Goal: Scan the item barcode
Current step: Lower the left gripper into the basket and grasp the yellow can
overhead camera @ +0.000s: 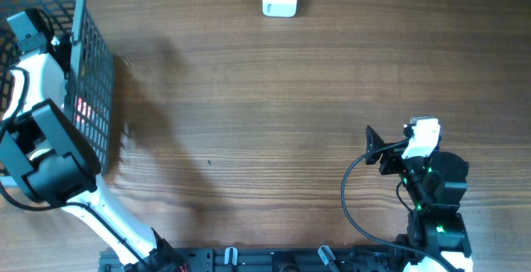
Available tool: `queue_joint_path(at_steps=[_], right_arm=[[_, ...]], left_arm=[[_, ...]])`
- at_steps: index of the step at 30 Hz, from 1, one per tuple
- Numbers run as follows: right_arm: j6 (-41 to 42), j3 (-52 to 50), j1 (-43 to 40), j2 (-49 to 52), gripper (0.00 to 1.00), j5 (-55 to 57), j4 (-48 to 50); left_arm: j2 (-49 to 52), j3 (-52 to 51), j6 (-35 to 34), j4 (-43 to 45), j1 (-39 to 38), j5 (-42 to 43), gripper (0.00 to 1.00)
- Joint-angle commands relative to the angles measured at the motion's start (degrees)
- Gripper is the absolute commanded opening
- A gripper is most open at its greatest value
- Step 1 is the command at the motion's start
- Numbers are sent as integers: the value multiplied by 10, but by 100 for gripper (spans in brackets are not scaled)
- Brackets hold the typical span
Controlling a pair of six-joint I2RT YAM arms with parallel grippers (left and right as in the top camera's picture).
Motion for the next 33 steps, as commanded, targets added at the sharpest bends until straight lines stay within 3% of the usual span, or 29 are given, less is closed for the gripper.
queue_joint_path(at_steps=[1, 5, 9, 27, 30, 33], right_arm=[[-3, 12, -2, 1, 100, 6, 4], [-3, 12, -2, 1, 100, 5, 4], [-3, 12, -2, 1, 100, 6, 4], [-3, 12, -2, 1, 100, 6, 4], [-3, 12, -2, 1, 100, 6, 4], [-3, 12, -2, 1, 100, 5, 4]], left_arm=[[3, 10, -42, -14, 2, 5, 80], [3, 10, -55, -27, 2, 5, 81], [3, 10, -115, -30, 7, 4, 80], [3, 59, -86, -50, 13, 20, 88], [3, 59, -82, -46, 13, 19, 86], [3, 59, -82, -41, 13, 20, 75]])
